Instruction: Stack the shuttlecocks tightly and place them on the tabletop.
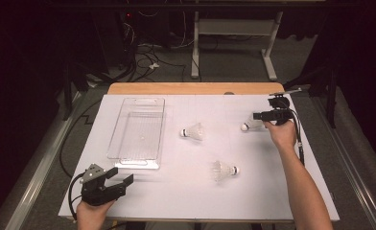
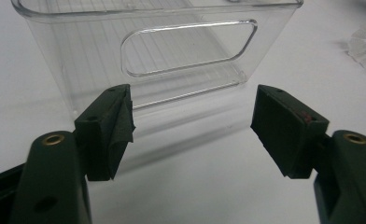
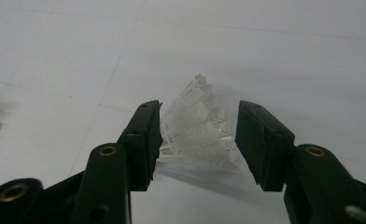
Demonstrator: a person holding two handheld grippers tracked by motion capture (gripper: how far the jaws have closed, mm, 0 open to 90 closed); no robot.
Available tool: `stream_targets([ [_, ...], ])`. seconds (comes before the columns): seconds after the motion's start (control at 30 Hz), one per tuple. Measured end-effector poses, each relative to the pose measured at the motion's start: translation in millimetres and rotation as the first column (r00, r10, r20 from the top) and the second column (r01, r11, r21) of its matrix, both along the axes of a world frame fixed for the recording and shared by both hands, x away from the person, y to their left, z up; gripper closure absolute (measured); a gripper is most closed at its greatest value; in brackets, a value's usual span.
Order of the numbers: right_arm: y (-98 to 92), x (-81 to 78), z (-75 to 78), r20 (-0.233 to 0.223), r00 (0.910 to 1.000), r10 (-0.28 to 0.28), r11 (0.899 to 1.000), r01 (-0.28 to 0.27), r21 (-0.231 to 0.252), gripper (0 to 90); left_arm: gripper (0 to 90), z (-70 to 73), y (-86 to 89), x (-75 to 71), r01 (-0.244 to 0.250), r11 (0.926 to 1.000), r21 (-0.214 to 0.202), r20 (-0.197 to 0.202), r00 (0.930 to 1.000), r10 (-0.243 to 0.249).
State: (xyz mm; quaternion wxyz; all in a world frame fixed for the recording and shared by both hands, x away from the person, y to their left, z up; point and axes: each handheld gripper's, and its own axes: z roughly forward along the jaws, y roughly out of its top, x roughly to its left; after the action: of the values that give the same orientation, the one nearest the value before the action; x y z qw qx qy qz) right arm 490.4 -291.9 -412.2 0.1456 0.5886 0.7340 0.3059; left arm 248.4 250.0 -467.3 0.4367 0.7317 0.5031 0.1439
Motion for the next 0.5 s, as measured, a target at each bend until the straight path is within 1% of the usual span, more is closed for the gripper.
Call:
stream_targets([
  [0.17, 0.2, 1.4, -1.0, -0.018, 0.9998, 0.004, 1.000, -0.004, -0.002, 55.6, 30.5, 0.0, 0.1, -0.1, -0.001, 1.0000, -0.006, 0.000, 1.0000, 0.001],
  [0.23, 1.1, 1.1, -0.6, -0.021, 0.9998, 0.007, 1.000, -0.007, 0.000, 58.6, 30.5, 0.0, -0.1, -0.2, 0.000, 1.0000, -0.005, 0.000, 1.0000, 0.000],
  [0.43, 3.1, -0.1, -2.6, -0.038, 0.9989, 0.029, 0.999, -0.029, -0.017, 66.7, 30.6, 0.1, 0.0, -0.3, -0.002, 1.0000, -0.007, 0.002, 1.0000, 0.002],
  [0.5, 3.1, -0.7, -2.9, -0.045, 0.9983, 0.037, 0.999, -0.037, -0.014, 70.1, 30.6, 0.2, 0.2, -0.4, -0.001, 1.0000, -0.007, 0.003, 1.0000, 0.001],
])
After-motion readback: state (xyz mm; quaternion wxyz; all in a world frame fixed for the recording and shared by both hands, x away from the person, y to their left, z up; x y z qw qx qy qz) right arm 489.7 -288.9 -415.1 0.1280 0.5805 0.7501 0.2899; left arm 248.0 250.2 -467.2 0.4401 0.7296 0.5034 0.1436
